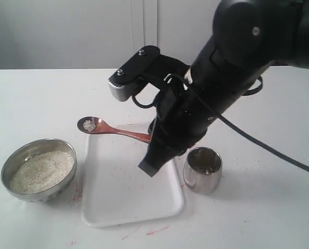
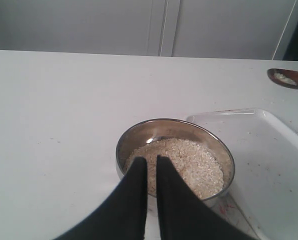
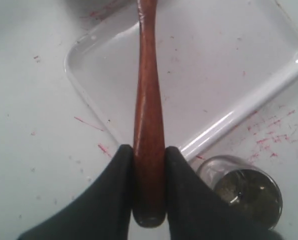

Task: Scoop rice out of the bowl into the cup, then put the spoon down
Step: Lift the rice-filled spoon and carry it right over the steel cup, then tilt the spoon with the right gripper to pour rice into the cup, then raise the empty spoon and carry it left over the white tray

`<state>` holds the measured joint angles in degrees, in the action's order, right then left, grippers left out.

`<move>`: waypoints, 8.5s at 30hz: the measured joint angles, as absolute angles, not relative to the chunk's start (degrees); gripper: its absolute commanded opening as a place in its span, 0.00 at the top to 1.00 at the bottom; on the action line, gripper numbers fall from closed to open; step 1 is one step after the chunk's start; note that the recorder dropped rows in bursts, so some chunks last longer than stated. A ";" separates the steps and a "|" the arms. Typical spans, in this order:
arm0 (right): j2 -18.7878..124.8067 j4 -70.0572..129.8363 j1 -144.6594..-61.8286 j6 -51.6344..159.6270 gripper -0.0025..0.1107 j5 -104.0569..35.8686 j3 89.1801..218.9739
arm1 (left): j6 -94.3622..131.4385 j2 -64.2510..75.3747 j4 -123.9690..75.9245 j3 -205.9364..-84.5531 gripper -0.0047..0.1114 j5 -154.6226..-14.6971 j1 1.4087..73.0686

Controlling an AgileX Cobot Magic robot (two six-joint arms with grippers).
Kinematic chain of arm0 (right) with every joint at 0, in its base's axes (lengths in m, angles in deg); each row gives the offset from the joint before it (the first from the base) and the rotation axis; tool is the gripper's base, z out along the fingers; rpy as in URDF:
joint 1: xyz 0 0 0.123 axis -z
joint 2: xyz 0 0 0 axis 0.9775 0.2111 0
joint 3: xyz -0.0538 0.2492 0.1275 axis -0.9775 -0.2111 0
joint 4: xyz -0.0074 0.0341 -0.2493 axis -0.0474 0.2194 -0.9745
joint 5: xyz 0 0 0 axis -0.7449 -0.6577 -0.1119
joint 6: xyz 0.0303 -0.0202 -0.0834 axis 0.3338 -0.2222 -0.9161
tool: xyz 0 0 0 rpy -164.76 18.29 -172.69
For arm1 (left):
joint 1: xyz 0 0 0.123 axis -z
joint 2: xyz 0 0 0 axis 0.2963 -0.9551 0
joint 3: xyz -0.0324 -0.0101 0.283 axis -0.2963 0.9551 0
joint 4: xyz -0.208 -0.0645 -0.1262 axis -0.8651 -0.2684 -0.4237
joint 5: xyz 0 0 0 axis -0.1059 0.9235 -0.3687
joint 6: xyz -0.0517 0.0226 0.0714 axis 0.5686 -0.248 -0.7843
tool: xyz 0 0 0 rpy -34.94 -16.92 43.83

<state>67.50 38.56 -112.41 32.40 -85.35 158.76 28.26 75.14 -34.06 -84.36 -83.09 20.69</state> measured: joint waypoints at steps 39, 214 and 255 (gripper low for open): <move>43.04 24.89 -105.21 43.83 0.98 -84.25 134.89 | 28.26 75.14 -34.06 -84.36 0.84 -83.09 20.69; 41.99 -12.78 -105.21 23.43 0.98 -78.56 130.75 | 28.26 75.14 -34.06 -84.36 0.84 -83.09 20.69; 47.08 41.84 -105.21 55.57 0.98 -78.44 144.79 | 28.26 75.14 -34.06 -84.36 0.84 -83.09 20.69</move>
<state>47.08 41.84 -105.21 55.57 -78.44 144.79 28.26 75.14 -34.06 -84.36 -83.09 20.69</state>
